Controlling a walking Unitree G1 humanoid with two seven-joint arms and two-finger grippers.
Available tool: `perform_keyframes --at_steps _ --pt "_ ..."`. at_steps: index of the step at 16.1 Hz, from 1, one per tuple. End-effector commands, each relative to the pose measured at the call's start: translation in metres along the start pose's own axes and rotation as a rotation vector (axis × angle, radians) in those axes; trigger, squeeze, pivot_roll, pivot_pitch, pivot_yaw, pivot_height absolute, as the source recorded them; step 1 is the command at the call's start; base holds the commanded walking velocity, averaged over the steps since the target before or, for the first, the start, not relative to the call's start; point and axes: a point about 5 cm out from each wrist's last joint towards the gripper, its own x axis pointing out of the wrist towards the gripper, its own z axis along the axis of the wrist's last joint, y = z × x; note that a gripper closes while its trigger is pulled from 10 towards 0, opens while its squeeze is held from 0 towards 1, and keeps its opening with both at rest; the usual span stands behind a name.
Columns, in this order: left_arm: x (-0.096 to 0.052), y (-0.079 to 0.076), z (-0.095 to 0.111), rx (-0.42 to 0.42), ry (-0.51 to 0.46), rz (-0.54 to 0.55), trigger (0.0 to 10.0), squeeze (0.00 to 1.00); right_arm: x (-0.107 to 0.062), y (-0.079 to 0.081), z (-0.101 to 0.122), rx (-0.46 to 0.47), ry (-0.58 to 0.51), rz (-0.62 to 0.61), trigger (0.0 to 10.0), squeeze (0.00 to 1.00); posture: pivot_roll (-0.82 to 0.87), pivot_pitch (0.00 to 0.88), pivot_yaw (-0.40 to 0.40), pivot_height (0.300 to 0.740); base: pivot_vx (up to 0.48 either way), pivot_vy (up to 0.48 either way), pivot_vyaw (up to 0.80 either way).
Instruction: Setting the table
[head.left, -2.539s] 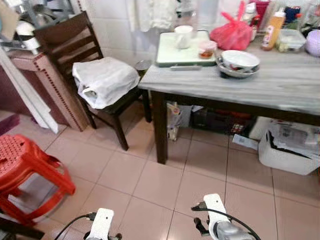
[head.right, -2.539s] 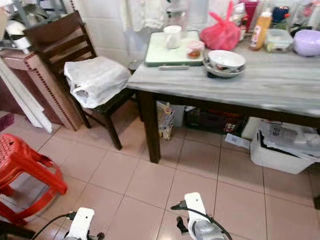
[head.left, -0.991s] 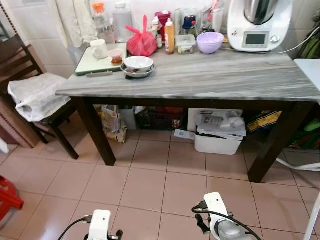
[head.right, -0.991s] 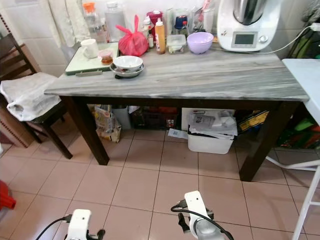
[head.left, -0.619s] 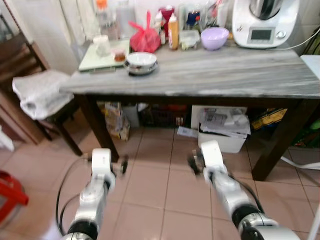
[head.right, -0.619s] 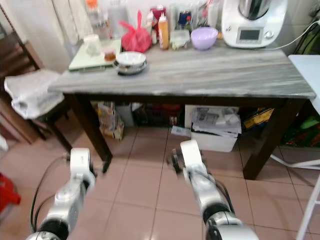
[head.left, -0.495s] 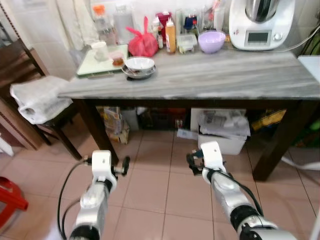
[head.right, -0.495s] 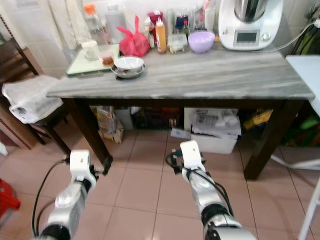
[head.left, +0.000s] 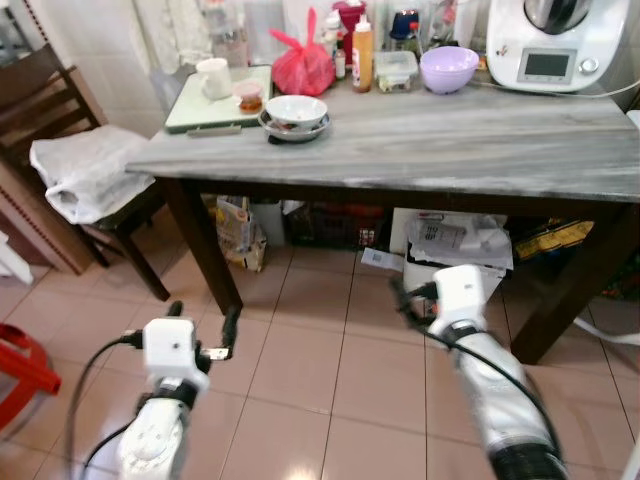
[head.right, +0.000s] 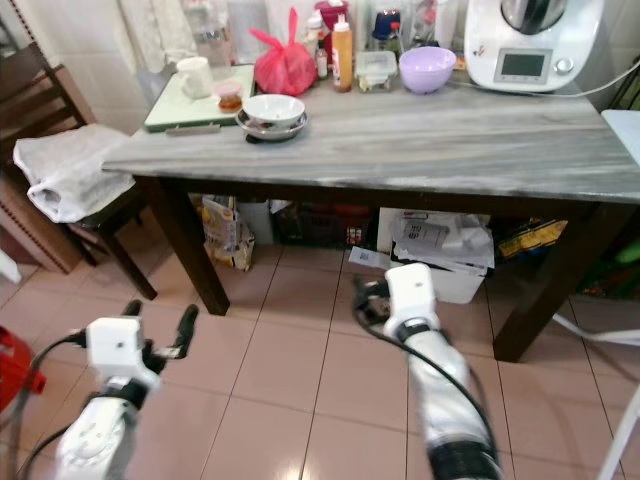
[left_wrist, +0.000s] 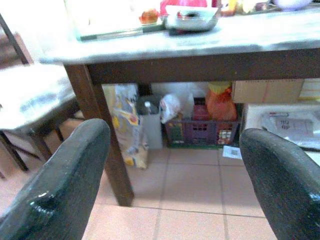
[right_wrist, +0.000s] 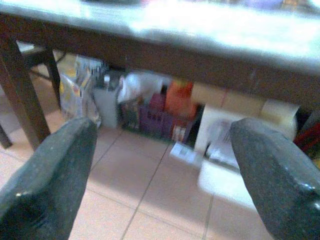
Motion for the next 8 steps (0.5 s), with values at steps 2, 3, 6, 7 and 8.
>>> perform_keyframes --at_steps 2,3,6,7,8 --pt "-0.011 0.000 0.015 0.068 -0.028 -0.040 10.0 0.00 -0.025 -0.004 0.016 -0.055 -0.045 0.024 10.0 0.00 -0.08 0.035 0.088 0.740 0.000 0.000 0.00" --pt "-0.014 0.001 0.014 0.075 -0.021 -0.018 10.0 0.00 -0.034 -0.007 0.015 -0.076 -0.041 0.003 10.0 0.00 -0.10 0.043 0.101 0.740 0.000 0.000 0.00" --pt "-0.018 0.005 0.009 0.064 0.013 0.030 10.0 0.00 -0.048 -0.016 0.008 -0.196 0.001 -0.135 10.0 0.00 -0.12 0.048 0.100 0.740 0.000 0.000 0.00" --pt "-0.018 0.004 0.010 0.068 0.008 0.021 10.0 0.00 -0.045 -0.015 0.010 -0.124 -0.004 -0.135 10.0 0.00 -0.11 0.050 0.097 0.740 0.000 0.000 0.00" --pt "-0.017 0.002 0.011 0.067 0.016 0.012 10.0 0.00 -0.045 -0.012 0.012 -0.044 0.000 -0.113 10.0 0.00 -0.12 0.049 0.091 0.740 0.000 0.000 0.00"
